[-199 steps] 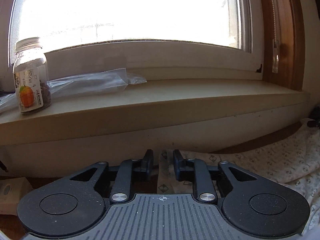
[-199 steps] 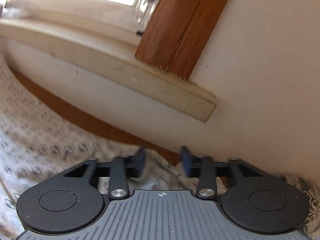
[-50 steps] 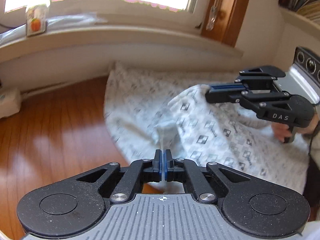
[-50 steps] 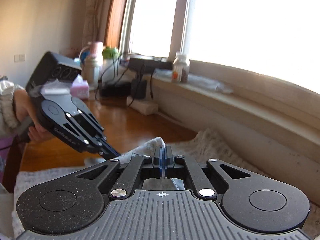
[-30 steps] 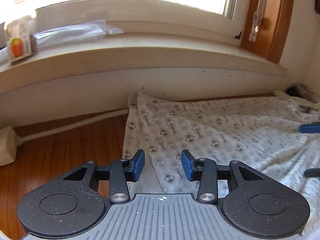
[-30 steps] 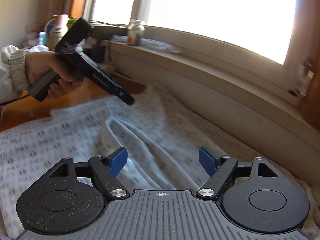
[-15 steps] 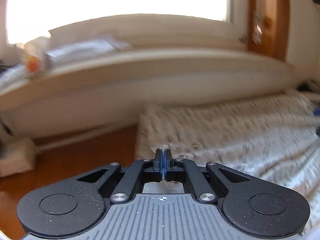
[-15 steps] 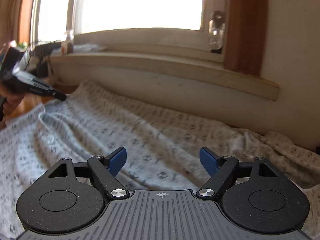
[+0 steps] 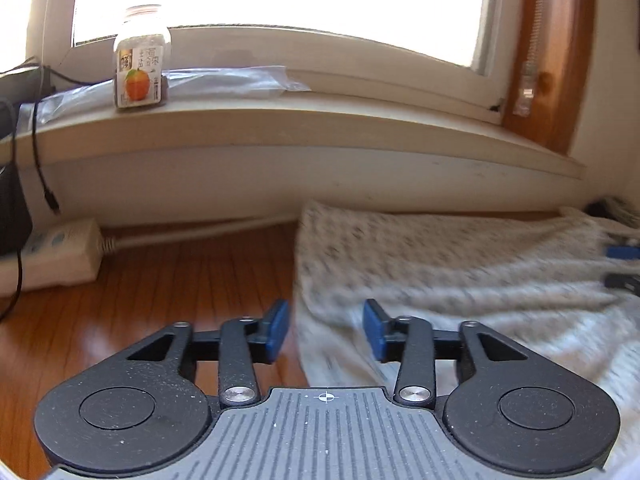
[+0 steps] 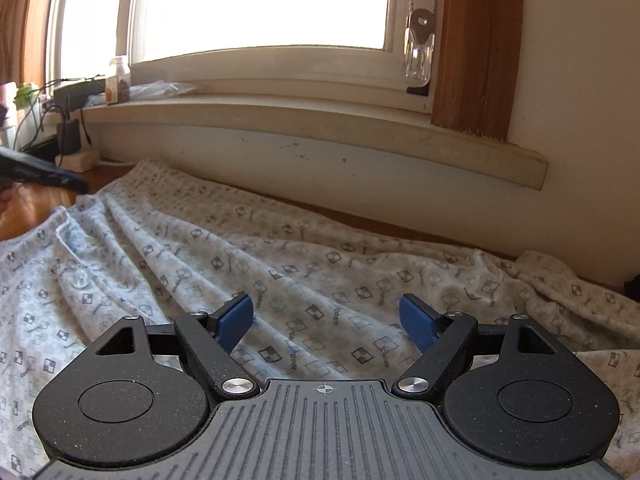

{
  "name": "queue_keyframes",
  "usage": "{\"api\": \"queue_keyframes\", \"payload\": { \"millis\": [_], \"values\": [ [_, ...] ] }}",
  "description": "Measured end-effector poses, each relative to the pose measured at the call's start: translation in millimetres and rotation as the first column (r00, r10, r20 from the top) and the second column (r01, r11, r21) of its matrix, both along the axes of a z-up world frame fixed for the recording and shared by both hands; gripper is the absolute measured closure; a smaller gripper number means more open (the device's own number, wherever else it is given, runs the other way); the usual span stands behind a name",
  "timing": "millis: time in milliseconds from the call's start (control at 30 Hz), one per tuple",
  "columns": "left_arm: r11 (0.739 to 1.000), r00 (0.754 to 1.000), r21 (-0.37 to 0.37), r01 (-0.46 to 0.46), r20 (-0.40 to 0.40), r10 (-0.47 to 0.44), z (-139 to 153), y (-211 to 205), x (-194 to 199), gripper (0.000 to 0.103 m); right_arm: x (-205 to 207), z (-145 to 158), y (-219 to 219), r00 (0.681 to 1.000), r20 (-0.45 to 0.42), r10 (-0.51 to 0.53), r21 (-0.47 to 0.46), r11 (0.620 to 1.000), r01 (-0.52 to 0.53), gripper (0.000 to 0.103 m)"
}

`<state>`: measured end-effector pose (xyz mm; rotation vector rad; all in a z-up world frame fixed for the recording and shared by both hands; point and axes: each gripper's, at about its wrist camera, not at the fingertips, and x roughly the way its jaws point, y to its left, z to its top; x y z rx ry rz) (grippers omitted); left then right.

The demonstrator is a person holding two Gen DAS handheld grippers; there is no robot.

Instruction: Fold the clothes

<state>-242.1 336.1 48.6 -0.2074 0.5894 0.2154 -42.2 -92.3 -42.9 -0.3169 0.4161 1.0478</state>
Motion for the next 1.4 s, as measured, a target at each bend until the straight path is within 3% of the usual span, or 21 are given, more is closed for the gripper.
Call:
{"api": "queue_keyframes", "payload": {
  "millis": [133, 267, 333, 533, 600, 700, 833, 967, 1167, 1333, 1367, 1400],
  "values": [
    [0.998, 0.998, 0.003, 0.061, 0.004, -0.061, 3, -28, -26, 0.048, 9, 0, -2, 0.999, -0.044, -0.023, 0.014, 1.0, 0.024, 0.02],
    [0.996, 0.996, 0.006, 0.092, 0.016, -0.092, 4, -48, -40, 0.035, 16, -2, -2, 0.996, -0.084, -0.043, 0.004, 0.999, 0.043, 0.02],
    [0.995, 0.995, 0.01, 0.096, 0.003, -0.096, 1, -52, -47, 0.035, 17, -3, -1, 0.995, -0.091, -0.049, -0.003, 0.999, 0.049, 0.02],
    [0.987, 0.992, 0.113, 0.113, -0.075, -0.105, -12, -62, -61, 0.06, 15, -4, -2, 0.995, -0.085, -0.043, 0.003, 0.999, 0.043, 0.02],
    [0.983, 0.992, 0.145, 0.11, -0.082, -0.099, -12, -62, -65, 0.086, 14, -4, -2, 0.995, -0.083, -0.045, 0.004, 0.999, 0.045, 0.02],
    [0.978, 0.993, 0.194, 0.078, -0.097, -0.06, -12, -57, -65, 0.088, 13, -3, -2, 0.996, -0.079, -0.047, 0.009, 0.999, 0.047, 0.019],
    [0.984, 0.995, 0.168, 0.056, -0.09, -0.041, -10, -54, -66, 0.087, 12, -2, -5, 0.996, -0.072, -0.05, 0.025, 0.998, 0.052, 0.018],
    [0.99, 0.998, 0.134, 0.048, -0.052, -0.042, -4, -64, -74, 0.069, 13, -1, -6, 0.996, -0.076, -0.053, 0.031, 0.998, 0.056, 0.015],
    [0.993, 0.994, 0.046, 0.105, -0.037, -0.104, -3, -89, -99, 0.073, 11, -1, -4, 0.996, -0.064, -0.055, 0.022, 0.998, 0.057, 0.015],
    [0.991, 0.991, 0.039, 0.13, -0.049, -0.128, -9, -108, -109, 0.073, 12, -2, -3, 0.996, -0.065, -0.054, 0.013, 0.998, 0.055, 0.015],
    [0.99, 0.991, 0.051, 0.13, -0.049, -0.127, -10, -110, -109, 0.079, 12, -2, -2, 0.996, -0.067, -0.054, 0.011, 0.998, 0.055, 0.015],
    [0.991, 0.992, 0.069, 0.118, -0.054, -0.115, -10, -110, -110, 0.099, 12, -2, -2, 0.996, -0.067, -0.054, 0.01, 0.998, 0.055, 0.015]
  ]
}}
